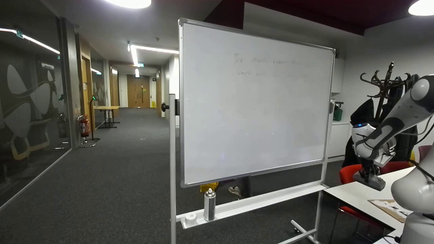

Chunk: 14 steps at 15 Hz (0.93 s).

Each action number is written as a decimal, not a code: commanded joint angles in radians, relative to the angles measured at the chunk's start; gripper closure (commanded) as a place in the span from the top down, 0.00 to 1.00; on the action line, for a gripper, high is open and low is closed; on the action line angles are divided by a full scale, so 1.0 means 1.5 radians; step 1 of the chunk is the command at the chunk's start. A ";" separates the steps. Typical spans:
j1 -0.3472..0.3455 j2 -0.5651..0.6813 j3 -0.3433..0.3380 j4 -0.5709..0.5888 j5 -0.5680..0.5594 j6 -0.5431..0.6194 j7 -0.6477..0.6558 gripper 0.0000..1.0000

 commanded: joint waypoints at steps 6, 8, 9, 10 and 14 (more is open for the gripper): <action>0.023 -0.108 0.051 -0.069 0.014 -0.032 0.040 0.35; 0.022 -0.091 0.042 -0.062 0.007 -0.016 0.026 0.60; 0.022 -0.091 0.044 -0.063 0.007 -0.017 0.030 0.60; 0.023 -0.091 0.045 -0.063 0.007 -0.017 0.032 0.60; 0.023 -0.091 0.045 -0.064 0.007 -0.017 0.032 0.60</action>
